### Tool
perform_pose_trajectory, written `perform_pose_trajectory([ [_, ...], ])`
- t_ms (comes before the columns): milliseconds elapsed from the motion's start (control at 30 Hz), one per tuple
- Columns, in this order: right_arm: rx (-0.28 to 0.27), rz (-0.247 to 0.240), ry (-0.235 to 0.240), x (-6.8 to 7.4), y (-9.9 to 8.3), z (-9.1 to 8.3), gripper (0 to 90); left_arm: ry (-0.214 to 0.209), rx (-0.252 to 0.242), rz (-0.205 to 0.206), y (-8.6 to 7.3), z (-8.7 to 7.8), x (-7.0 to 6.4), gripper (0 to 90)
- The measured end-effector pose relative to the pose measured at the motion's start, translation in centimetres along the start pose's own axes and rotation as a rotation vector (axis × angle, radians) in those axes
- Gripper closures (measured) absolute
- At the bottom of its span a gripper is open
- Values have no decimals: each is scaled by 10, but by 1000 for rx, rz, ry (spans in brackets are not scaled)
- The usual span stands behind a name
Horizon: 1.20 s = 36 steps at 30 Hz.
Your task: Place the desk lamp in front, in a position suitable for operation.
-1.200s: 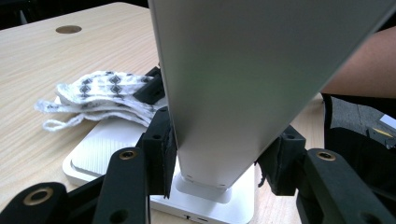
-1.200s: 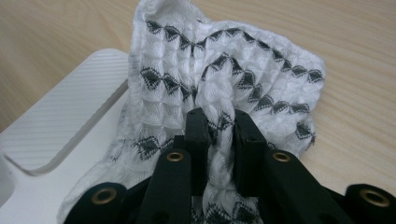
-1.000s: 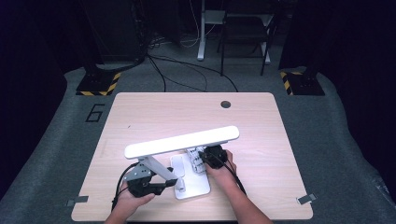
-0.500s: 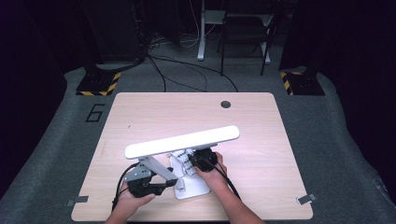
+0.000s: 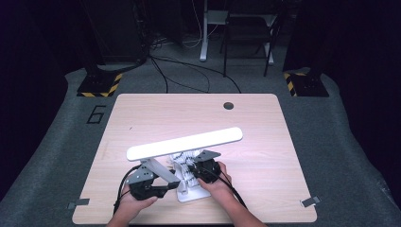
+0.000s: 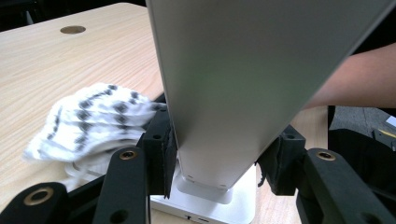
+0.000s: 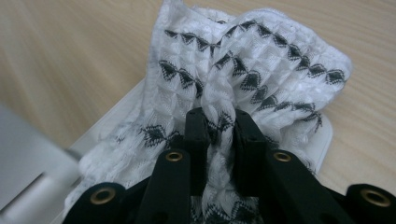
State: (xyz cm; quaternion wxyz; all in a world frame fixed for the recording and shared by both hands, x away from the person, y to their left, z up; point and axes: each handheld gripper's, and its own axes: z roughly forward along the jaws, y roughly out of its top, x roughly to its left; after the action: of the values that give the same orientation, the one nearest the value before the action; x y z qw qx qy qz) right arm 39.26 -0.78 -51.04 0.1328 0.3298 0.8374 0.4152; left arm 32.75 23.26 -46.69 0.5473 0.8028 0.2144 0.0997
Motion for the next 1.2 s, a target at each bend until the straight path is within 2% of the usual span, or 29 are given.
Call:
perform_pose_trajectory([
  [67,0,-12,12,3,-4,-5,779,4,-2,2,0,0,0,530],
  [233,2,-1,35,11,-15,-16,780,10,-4,2,0,0,-1,530],
  [467,2,-48,68,23,-33,-37,781,13,-5,-2,0,0,-1,530],
  [567,-1,-47,56,22,-40,-46,782,11,-7,-8,0,0,-1,531],
  [800,-3,-35,13,12,-52,-59,783,9,-7,-6,-1,0,-1,530],
  [967,-15,-30,-8,9,-54,-60,784,2,-2,-8,0,0,0,530],
  [1033,-13,-46,-16,8,-53,-60,784,1,-2,-7,0,0,0,531],
  [1200,-10,-32,-34,4,-52,-59,784,1,0,-7,0,0,0,530],
])
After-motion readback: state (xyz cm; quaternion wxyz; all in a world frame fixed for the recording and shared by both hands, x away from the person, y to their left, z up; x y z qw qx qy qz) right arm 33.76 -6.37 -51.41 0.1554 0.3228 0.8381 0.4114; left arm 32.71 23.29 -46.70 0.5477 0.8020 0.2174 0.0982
